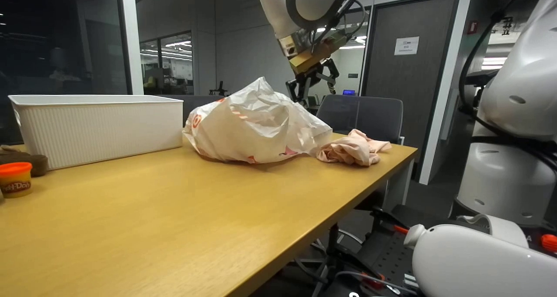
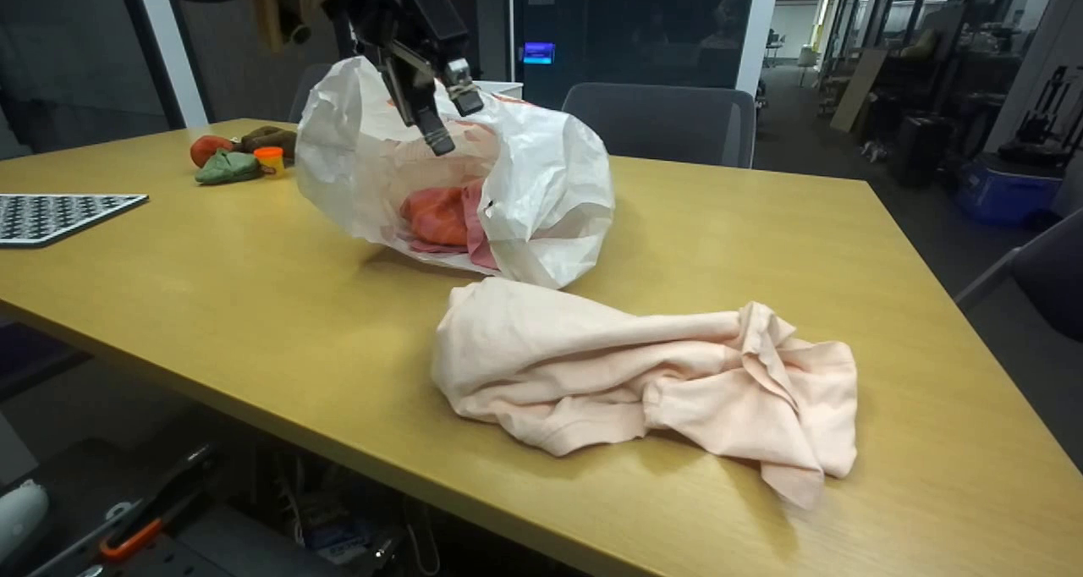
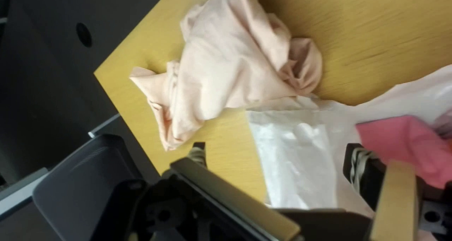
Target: Take the pink clothing out of the carrier bag
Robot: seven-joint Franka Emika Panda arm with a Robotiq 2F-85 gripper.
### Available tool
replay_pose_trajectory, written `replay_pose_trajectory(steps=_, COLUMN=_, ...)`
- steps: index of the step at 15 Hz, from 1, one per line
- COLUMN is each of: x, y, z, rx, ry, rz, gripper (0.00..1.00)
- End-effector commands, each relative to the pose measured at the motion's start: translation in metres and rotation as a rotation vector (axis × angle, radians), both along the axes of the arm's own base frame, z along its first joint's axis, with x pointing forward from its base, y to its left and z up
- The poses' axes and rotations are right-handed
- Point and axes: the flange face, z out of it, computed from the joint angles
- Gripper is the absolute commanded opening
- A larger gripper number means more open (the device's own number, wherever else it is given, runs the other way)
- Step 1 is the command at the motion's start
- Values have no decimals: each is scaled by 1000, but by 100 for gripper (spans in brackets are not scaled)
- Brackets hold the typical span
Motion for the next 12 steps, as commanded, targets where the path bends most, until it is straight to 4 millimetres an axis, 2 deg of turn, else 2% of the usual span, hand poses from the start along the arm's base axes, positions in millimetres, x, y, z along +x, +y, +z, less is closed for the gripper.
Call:
replay_pose_trajectory(steps=1, x=-7, y=31, z=1, rx=124, ry=-22, rz=151, gripper=100)
replay_pose_trajectory(steps=3, x=0, y=42, z=-7, rx=195, ry=-28, rz=229, gripper=100)
replay_pose_trajectory(steps=6, x=15, y=48, z=-23, rx=302, ry=-23, rz=347, gripper=100)
replay_pose_trajectory(steps=9, x=32, y=46, z=-42, rx=420, ry=5, rz=449, gripper=100)
replay_pose_trajectory(steps=12, x=48, y=36, z=-65, rx=509, ry=65, rz=486, gripper=100)
